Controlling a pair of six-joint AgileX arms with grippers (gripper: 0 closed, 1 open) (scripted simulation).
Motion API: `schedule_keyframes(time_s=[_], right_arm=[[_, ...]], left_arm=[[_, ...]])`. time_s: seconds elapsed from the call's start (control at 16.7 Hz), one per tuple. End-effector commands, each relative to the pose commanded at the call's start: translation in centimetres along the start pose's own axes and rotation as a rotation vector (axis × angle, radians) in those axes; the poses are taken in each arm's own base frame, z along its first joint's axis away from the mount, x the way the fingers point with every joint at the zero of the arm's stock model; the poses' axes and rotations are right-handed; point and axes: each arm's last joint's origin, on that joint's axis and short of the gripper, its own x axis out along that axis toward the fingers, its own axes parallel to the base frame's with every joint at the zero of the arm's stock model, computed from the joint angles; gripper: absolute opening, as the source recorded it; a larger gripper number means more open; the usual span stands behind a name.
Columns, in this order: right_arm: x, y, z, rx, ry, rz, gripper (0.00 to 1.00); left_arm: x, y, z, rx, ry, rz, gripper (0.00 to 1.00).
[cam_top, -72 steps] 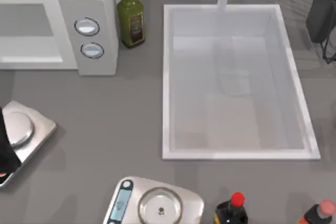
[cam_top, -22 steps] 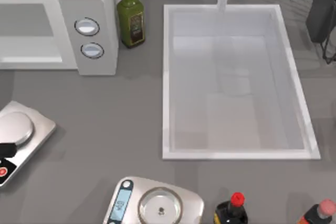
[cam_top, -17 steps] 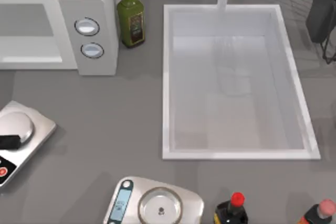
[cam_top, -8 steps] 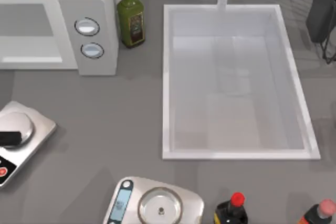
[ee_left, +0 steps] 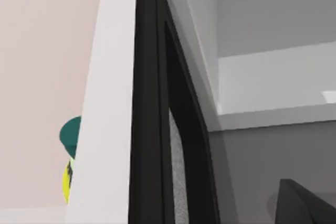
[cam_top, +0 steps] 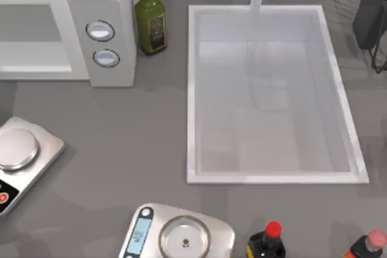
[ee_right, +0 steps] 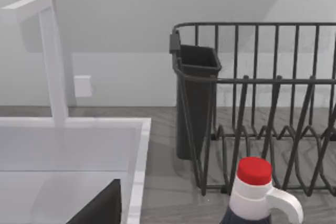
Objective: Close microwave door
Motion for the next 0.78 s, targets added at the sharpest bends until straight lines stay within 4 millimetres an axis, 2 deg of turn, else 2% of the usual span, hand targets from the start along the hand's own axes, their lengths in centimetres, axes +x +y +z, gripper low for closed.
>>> schedule_keyframes(time_s=[0.24, 0.42, 0.6, 0.78], right_arm=[[0.0, 0.0, 0.0, 0.0, 0.0, 0.0, 1.0], [0.0, 0.0, 0.0, 0.0, 0.0, 0.0, 1.0], [0.0, 0.0, 0.0, 0.0, 0.0, 0.0, 1.0], [0.0, 0.0, 0.0, 0.0, 0.0, 0.0, 1.0]], left_arm=[[1.1, 9.6, 0.5, -0.023, 0.24, -0.026, 0.0], [0.9, 15.2, -0.1, -0.091, 0.33, -0.101, 0.0], [1.0, 18.1, -0.4, -0.141, 0.351, -0.179, 0.0], [1.3, 19.3, -0.7, -0.167, 0.356, -0.223, 0.0]])
